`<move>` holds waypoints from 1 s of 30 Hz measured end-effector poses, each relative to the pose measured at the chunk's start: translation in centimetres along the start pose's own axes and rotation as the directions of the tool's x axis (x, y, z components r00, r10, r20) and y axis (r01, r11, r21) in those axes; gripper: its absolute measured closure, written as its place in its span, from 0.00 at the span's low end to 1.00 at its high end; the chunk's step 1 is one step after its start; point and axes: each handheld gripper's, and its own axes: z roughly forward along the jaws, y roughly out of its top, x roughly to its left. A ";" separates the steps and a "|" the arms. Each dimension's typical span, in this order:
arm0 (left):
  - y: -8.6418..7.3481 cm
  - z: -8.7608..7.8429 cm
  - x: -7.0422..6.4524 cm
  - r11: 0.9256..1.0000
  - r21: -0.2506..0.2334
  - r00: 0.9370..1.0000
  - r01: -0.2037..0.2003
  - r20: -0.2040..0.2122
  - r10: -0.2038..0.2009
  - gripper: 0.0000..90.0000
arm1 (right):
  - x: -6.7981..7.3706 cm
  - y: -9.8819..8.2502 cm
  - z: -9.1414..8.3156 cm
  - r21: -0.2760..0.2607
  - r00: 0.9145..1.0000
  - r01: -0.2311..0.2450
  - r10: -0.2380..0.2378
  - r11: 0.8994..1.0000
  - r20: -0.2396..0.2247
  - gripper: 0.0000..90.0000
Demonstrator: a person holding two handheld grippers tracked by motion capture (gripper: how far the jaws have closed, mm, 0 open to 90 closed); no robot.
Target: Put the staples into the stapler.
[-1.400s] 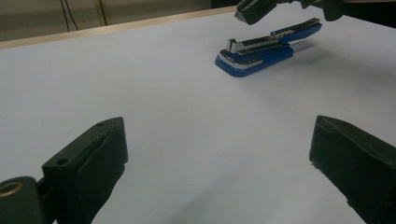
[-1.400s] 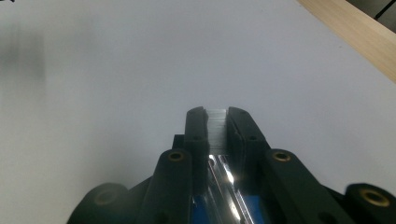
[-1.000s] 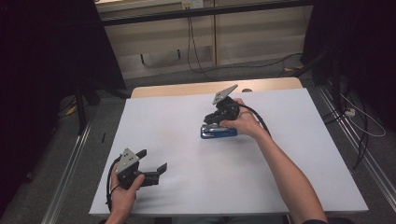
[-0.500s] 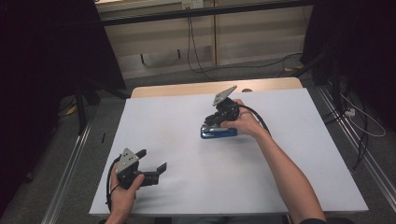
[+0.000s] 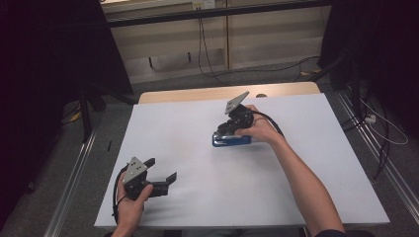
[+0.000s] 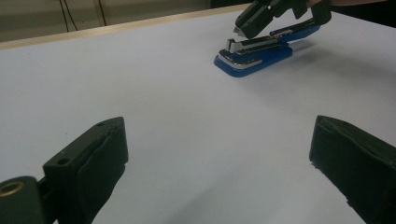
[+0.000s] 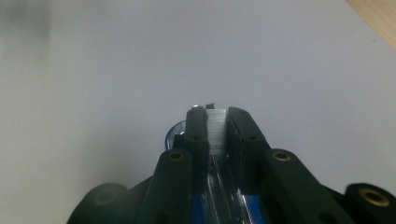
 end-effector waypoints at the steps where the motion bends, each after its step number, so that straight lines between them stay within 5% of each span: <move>1: 0.0 0.0 0.0 1.000 0.002 1.000 -0.001 0.000 0.001 0.05 | 0.0 0.0 0.0 -0.001 1.000 0.002 -0.002 1.000 -0.004 0.88; 30: 0.0 0.0 0.1 1.000 0.002 1.000 0.008 0.000 -0.008 0.05 | 0.2 0.0 0.6 0.044 0.995 0.094 -0.093 0.995 -0.020 0.88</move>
